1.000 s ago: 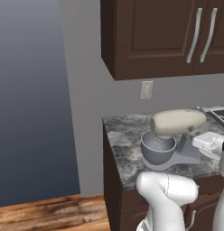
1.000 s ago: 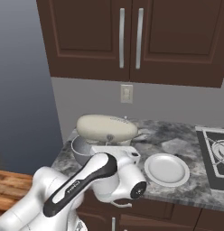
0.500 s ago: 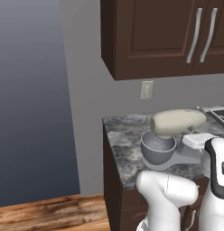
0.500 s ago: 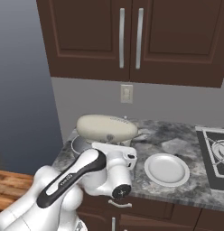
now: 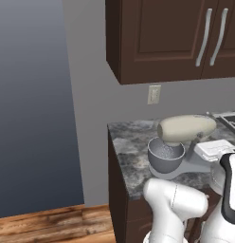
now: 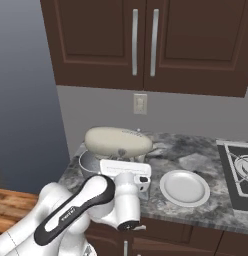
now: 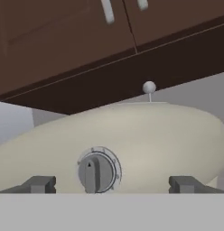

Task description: Add butter and sugar cubes to the stand mixer bowl and then turn on the stand mixer to begin making frosting.

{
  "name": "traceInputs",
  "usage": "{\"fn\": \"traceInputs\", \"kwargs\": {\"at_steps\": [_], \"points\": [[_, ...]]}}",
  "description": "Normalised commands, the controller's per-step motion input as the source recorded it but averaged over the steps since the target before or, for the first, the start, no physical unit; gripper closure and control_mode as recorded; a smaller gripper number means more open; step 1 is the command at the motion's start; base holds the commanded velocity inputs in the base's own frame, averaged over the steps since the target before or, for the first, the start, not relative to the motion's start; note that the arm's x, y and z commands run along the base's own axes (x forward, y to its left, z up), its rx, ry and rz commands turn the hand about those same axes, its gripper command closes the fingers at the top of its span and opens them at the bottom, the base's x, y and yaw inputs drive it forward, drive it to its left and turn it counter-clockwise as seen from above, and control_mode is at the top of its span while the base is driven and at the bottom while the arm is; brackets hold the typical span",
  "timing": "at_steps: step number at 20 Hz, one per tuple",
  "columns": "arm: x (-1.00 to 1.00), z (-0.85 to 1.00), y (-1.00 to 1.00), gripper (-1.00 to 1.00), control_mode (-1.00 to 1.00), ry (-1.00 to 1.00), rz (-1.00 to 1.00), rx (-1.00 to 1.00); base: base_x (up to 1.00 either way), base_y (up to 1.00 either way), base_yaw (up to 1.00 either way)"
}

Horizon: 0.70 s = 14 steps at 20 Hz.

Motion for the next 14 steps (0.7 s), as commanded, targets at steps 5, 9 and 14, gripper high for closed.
{"fn": "traceInputs", "kwargs": {"at_steps": [5, 9, 14], "points": [[0.00, 0.03, 0.06, -1.00, -1.00, -0.10, -0.06, 0.00, 0.00, 0.00, 0.00], [0.00, 0.00, 0.20, -1.00, -1.00, -0.06, -0.08, 0.00, 0.00, 0.00, 0.00], [0.00, 0.00, 0.45, -1.00, -1.00, 0.00, -0.08, 0.00, 0.00, 0.00, 0.00]]}}
